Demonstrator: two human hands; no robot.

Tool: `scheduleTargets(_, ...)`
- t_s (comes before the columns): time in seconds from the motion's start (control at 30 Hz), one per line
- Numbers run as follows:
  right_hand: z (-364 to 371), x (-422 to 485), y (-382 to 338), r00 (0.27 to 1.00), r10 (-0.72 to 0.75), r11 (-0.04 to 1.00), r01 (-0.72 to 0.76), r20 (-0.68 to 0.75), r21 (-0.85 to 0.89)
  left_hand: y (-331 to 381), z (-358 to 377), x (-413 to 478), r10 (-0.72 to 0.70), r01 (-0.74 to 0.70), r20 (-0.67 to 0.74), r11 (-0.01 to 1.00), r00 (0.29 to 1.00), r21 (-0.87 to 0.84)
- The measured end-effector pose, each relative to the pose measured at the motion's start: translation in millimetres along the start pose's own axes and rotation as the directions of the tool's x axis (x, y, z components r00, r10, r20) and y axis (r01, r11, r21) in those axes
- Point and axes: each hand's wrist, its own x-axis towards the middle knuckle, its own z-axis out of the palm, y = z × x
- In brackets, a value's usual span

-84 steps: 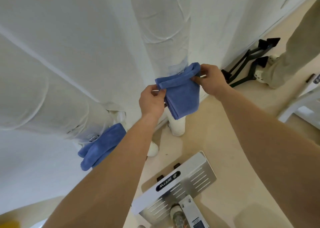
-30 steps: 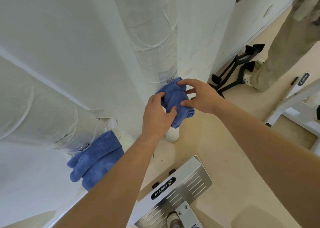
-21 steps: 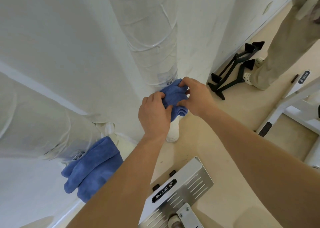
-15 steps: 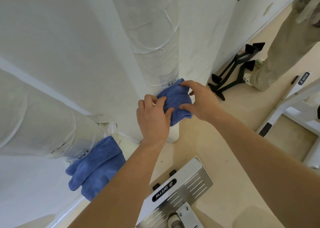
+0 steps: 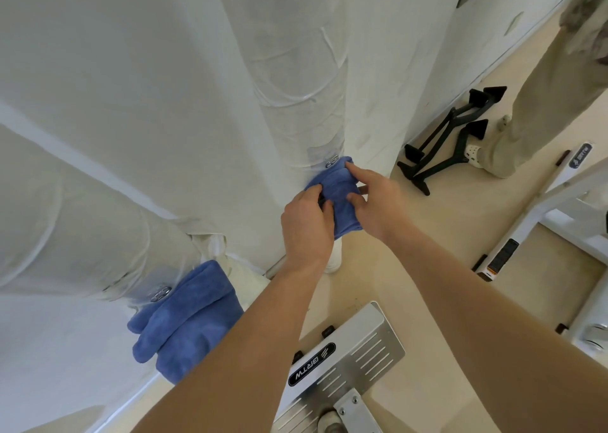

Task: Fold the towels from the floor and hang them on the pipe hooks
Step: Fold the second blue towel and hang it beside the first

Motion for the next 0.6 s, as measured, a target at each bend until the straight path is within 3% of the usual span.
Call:
scheduleTargets(0.23,-16,-11,-17,0.994,-0.007,0.999,0.010,0.111,-0.031,12,-31,-8,-0.027,0.012,0.096,0.989,0.995,0.147)
scheduleTargets(0.4,-23,-21,-38,0.989,-0.104,0.978,0.082,-0.103,-0.194,19,-50,-16,0.076,-0.083,0.046,0.983,0.996,0.164)
scheduleTargets(0.5,-20,-23,-44,0.994,-0.105,0.960,0.103,0.005,-0.261,16,-43,-17,0.190,-0.205,0.127,0.971,0.974,0.122)
scheduleTargets(0.6,-14,-21,-43,0.996,-0.030,0.964,0.050,0.083,-0.260,13,-34,-13,0.184,-0.204,0.195,0.975,0.964,0.089)
